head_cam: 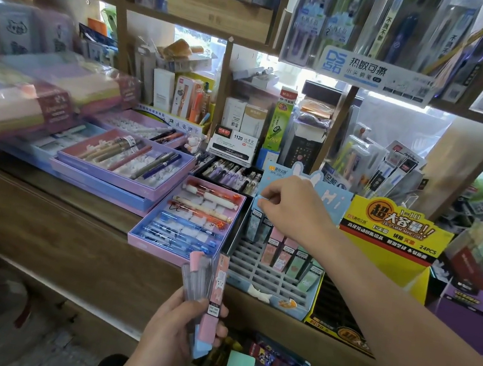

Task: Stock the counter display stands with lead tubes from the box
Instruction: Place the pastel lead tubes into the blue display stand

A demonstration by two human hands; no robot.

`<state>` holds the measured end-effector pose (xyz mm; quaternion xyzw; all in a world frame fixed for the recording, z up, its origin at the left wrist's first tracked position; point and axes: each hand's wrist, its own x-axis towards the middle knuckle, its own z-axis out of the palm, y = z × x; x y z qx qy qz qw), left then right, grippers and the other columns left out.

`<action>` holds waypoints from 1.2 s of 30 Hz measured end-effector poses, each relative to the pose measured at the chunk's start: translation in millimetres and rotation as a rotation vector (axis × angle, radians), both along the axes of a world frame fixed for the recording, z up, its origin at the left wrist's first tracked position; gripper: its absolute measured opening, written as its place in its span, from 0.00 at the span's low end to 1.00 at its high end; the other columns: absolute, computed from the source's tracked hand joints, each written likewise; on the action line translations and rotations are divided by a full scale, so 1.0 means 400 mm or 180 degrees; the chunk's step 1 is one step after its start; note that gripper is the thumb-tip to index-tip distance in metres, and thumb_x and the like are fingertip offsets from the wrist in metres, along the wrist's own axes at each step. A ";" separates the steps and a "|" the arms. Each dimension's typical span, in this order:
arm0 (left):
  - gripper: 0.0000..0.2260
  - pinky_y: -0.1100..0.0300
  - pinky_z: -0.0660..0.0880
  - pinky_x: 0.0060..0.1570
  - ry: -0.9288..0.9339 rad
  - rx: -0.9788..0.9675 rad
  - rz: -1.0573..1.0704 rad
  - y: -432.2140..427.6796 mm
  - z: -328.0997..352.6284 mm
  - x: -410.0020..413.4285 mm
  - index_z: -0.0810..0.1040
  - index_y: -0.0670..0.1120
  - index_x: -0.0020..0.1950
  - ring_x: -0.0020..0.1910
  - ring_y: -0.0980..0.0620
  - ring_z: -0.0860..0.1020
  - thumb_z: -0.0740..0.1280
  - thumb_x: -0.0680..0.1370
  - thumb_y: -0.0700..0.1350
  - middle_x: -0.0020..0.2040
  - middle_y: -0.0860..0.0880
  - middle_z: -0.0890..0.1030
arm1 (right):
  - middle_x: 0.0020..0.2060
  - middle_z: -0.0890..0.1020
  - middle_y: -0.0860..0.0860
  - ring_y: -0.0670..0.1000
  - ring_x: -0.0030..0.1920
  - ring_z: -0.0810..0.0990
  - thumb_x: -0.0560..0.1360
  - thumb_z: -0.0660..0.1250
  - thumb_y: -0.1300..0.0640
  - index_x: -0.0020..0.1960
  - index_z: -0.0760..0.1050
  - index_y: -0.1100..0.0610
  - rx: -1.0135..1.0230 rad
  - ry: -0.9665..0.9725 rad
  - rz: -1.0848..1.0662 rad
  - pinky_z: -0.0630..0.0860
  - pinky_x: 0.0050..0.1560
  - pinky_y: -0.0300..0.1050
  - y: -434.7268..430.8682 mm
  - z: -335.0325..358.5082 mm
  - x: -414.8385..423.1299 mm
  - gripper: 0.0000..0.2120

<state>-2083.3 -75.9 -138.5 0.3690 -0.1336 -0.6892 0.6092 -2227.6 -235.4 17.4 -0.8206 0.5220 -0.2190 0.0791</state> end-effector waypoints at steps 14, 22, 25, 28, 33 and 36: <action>0.19 0.49 0.78 0.28 0.0133 -0.0038 -0.0095 -0.006 -0.011 0.008 0.80 0.43 0.59 0.29 0.34 0.79 0.70 0.68 0.33 0.41 0.28 0.80 | 0.48 0.86 0.53 0.54 0.50 0.83 0.80 0.70 0.54 0.53 0.86 0.55 0.0166 0.0190 0.0024 0.82 0.55 0.56 0.009 0.013 -0.008 0.07; 0.19 0.48 0.78 0.28 0.0159 -0.0072 -0.0149 -0.008 -0.015 0.011 0.81 0.42 0.59 0.29 0.34 0.79 0.70 0.69 0.33 0.41 0.28 0.80 | 0.47 0.85 0.54 0.56 0.48 0.83 0.80 0.70 0.55 0.53 0.85 0.54 0.0193 0.0304 -0.0040 0.82 0.53 0.56 0.011 0.014 -0.007 0.07; 0.21 0.48 0.78 0.28 0.0174 -0.0087 -0.0210 -0.006 -0.013 0.011 0.80 0.42 0.59 0.29 0.34 0.79 0.72 0.67 0.32 0.42 0.28 0.80 | 0.48 0.86 0.54 0.56 0.49 0.84 0.79 0.71 0.55 0.55 0.85 0.54 0.0191 0.0301 -0.0086 0.82 0.54 0.56 0.007 0.006 -0.006 0.07; 0.24 0.48 0.78 0.28 0.0153 -0.0111 -0.0218 -0.004 -0.013 0.012 0.80 0.41 0.60 0.30 0.34 0.79 0.74 0.65 0.32 0.42 0.28 0.80 | 0.50 0.85 0.54 0.56 0.50 0.83 0.79 0.72 0.55 0.57 0.82 0.53 0.0161 0.0257 -0.0128 0.82 0.54 0.56 0.006 -0.004 -0.002 0.07; 0.29 0.48 0.78 0.28 0.0137 -0.0119 -0.0218 -0.005 -0.017 0.011 0.80 0.42 0.60 0.30 0.33 0.79 0.78 0.59 0.31 0.42 0.29 0.80 | 0.47 0.83 0.53 0.57 0.48 0.82 0.78 0.72 0.57 0.51 0.80 0.52 0.0080 0.0193 -0.0205 0.82 0.51 0.55 0.008 -0.021 0.008 0.03; 0.30 0.48 0.79 0.29 0.0181 -0.0103 -0.0190 -0.004 -0.013 0.010 0.81 0.42 0.59 0.30 0.33 0.79 0.80 0.57 0.36 0.43 0.28 0.80 | 0.49 0.84 0.54 0.56 0.49 0.83 0.79 0.72 0.56 0.51 0.83 0.52 0.0058 0.0203 -0.0214 0.82 0.52 0.54 0.012 -0.025 0.014 0.02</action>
